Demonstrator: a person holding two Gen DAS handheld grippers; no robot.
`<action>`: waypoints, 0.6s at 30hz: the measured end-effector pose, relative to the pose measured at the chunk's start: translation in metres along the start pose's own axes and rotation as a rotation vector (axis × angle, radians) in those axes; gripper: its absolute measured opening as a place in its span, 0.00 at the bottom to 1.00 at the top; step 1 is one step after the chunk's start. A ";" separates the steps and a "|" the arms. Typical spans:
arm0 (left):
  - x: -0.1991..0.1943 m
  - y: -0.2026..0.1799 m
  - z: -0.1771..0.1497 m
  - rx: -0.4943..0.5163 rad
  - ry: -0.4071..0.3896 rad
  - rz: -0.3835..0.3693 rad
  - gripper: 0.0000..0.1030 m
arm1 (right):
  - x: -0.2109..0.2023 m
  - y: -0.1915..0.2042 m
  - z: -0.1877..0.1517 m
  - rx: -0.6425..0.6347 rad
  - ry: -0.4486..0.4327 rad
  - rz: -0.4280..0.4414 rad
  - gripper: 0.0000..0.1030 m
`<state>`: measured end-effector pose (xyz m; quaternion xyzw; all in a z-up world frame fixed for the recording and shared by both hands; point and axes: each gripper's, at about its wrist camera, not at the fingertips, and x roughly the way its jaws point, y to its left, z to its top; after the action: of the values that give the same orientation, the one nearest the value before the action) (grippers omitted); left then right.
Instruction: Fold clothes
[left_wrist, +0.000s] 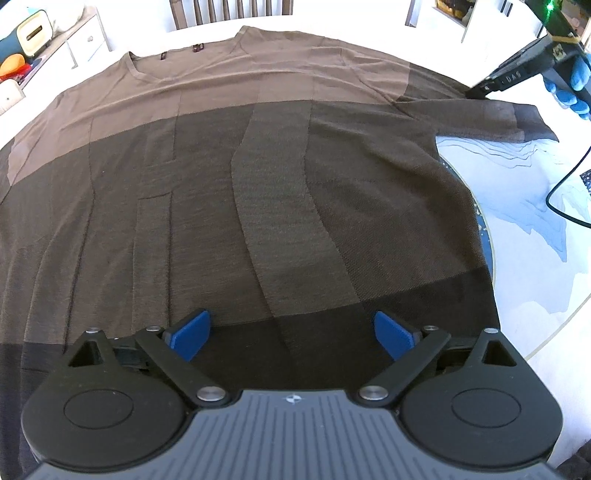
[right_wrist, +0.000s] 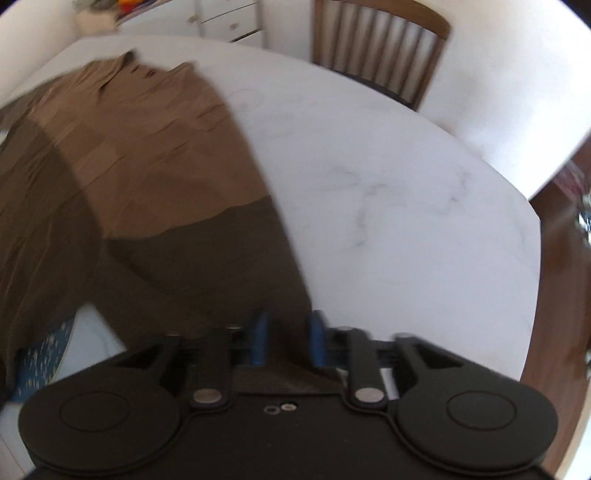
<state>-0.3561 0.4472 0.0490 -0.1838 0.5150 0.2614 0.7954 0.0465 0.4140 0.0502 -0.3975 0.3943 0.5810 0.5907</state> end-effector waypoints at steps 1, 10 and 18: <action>0.000 0.000 0.000 -0.002 -0.003 -0.001 0.94 | -0.002 0.007 0.002 -0.031 0.007 -0.018 1.00; 0.001 -0.002 -0.001 0.005 -0.004 0.007 0.94 | 0.001 -0.015 0.033 0.041 -0.097 -0.164 0.93; 0.001 -0.001 -0.001 0.020 0.001 0.003 0.96 | -0.040 -0.050 0.005 0.136 -0.145 -0.202 1.00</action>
<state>-0.3561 0.4454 0.0479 -0.1750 0.5182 0.2575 0.7966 0.0962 0.4036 0.0897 -0.3515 0.3470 0.5177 0.6986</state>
